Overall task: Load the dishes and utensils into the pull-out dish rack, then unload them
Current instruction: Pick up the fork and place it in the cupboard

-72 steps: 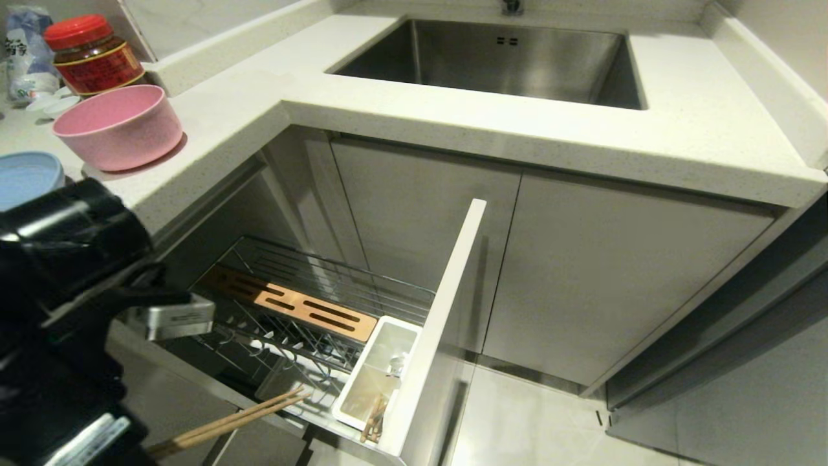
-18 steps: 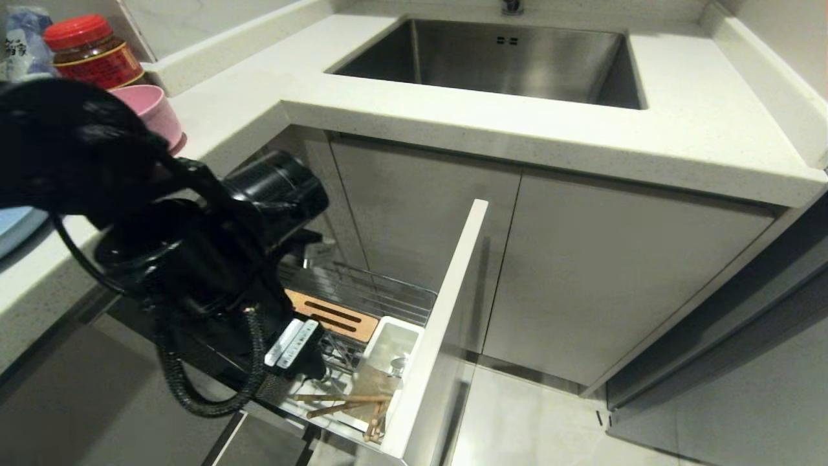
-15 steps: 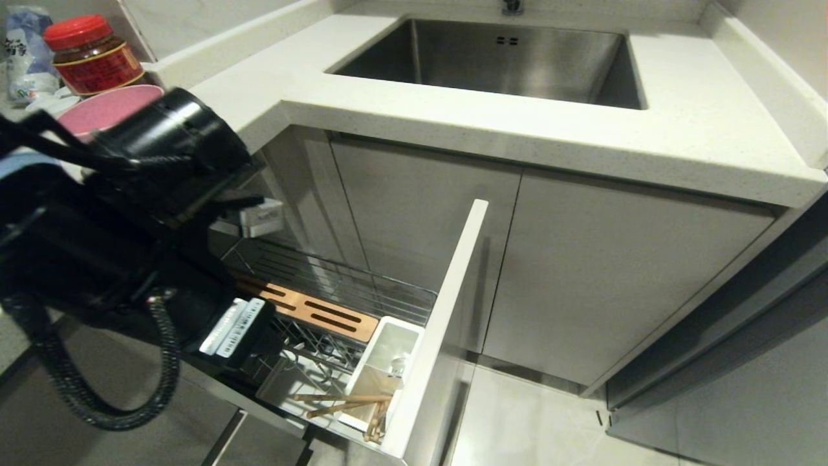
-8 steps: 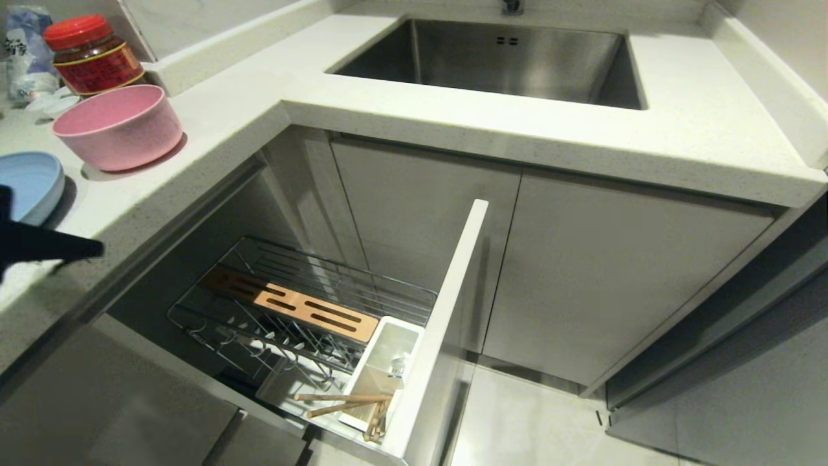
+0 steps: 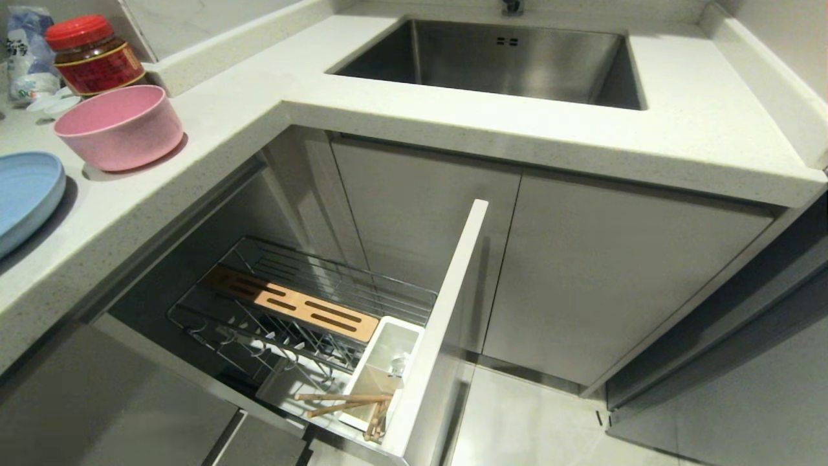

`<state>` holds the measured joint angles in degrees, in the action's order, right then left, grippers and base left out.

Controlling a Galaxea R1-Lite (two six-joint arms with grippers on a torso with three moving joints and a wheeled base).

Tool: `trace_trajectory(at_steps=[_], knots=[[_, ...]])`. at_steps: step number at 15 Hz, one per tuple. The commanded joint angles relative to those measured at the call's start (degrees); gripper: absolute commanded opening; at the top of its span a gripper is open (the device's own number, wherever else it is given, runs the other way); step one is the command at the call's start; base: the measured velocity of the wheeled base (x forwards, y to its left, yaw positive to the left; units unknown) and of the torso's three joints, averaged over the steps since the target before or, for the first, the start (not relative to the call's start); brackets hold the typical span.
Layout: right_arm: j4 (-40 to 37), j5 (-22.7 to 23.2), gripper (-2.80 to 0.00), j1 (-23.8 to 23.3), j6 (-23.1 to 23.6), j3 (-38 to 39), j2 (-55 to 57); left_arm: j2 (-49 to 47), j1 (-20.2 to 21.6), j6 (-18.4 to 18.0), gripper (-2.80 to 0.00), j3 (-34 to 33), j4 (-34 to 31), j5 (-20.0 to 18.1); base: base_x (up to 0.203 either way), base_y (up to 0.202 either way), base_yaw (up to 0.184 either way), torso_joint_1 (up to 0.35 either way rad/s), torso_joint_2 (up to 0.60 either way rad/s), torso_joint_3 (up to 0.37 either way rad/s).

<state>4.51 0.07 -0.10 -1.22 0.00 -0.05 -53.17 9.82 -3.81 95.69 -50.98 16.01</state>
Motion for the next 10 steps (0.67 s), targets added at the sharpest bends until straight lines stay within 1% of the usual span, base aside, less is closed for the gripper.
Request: trace_trajectory(at_steps=[1, 3, 5, 6, 7, 8, 10], knots=[[0.1, 0.0, -2.8, 0.0, 0.0, 1.5, 0.0, -0.7, 8.7, -0.8, -2.8, 4.7, -3.0, -0.9, 0.0, 0.0, 0.0, 0.0, 0.0, 0.0], [0.1, 0.0, -2.8, 0.0, 0.0, 1.5, 0.0, -3.9, 15.9, -1.0, -2.8, 9.2, -8.1, -4.4, 0.0, 0.0, 0.0, 0.0, 0.0, 0.0], [0.1, 0.0, -2.8, 0.0, 0.0, 1.5, 0.0, -6.7, 24.9, -1.1, -2.8, 11.7, -10.6, -10.8, 0.0, 0.0, 0.0, 0.0, 0.0, 0.0], [0.1, 0.0, -2.8, 0.0, 0.0, 1.5, 0.0, -8.3, 28.3, -1.4, -2.8, 12.3, -11.3, -14.2, 0.0, 0.0, 0.0, 0.0, 0.0, 0.0], [0.1, 0.0, -2.8, 0.0, 0.0, 1.5, 0.0, -10.4, 30.1, -1.6, -2.8, 12.7, -11.8, -16.5, 0.0, 0.0, 0.0, 0.0, 0.0, 0.0], [0.1, 0.0, -2.8, 0.0, 0.0, 1.5, 0.0, -12.3, 32.2, -1.8, -2.8, 12.9, -12.0, -17.8, 0.0, 0.0, 0.0, 0.0, 0.0, 0.0], [0.0, 0.0, -2.8, 0.0, 0.0, 1.5, 0.0, -15.8, 34.6, -2.1, -2.8, 13.8, -12.0, -22.1, 0.0, 0.0, 0.0, 0.0, 0.0, 0.0]])
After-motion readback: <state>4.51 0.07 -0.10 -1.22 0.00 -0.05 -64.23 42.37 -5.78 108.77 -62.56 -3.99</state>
